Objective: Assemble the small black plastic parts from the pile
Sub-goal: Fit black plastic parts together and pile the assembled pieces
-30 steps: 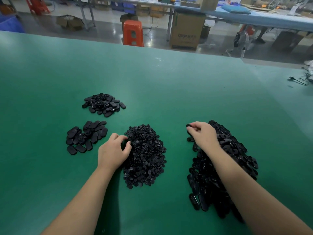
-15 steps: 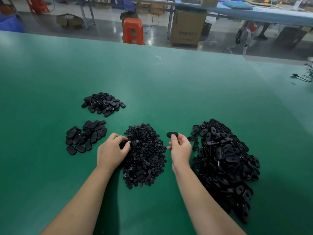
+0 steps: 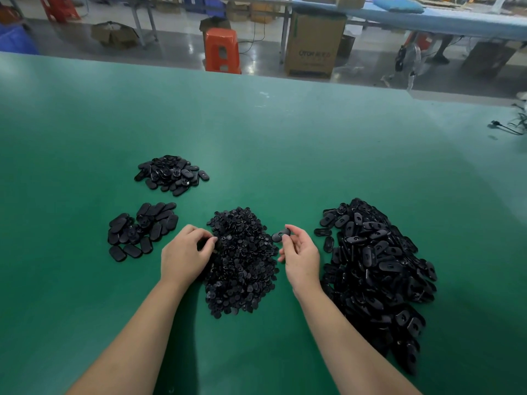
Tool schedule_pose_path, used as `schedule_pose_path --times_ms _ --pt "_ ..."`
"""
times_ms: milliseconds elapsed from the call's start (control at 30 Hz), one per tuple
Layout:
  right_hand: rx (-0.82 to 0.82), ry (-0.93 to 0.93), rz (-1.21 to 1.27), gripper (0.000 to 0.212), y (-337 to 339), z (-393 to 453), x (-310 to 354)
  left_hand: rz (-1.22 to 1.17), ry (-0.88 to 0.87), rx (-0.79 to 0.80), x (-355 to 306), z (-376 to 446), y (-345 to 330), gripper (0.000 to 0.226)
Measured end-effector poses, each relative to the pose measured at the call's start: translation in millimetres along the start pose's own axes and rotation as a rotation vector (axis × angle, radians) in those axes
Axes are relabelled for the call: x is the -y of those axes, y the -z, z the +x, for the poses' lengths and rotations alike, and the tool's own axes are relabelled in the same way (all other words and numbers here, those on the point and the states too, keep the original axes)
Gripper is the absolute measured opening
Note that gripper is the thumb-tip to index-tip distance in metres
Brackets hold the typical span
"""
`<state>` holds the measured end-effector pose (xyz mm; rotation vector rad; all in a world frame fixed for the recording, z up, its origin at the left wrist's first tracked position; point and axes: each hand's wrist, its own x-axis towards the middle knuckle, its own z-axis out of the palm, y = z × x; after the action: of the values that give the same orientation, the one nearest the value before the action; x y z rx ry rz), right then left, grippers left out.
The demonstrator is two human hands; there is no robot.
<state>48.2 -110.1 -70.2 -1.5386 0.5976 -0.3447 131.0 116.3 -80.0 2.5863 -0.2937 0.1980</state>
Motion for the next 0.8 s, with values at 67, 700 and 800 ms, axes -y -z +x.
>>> schedule_pose_path --times_ms 67,700,800 --pt "-0.001 0.014 -0.015 0.02 -1.3 -1.6 0.6 -0.006 0.007 0.002 -0.3 -0.3 0.8 0.011" --pt "0.017 0.05 0.011 0.03 -0.6 -0.8 -4.7 -0.16 0.015 0.184 5.1 -2.7 18.0 0.028" --pt "0.028 0.049 0.032 0.019 -0.3 -1.6 -4.1 -0.179 0.004 0.241 5.6 -0.2 25.6 0.025"
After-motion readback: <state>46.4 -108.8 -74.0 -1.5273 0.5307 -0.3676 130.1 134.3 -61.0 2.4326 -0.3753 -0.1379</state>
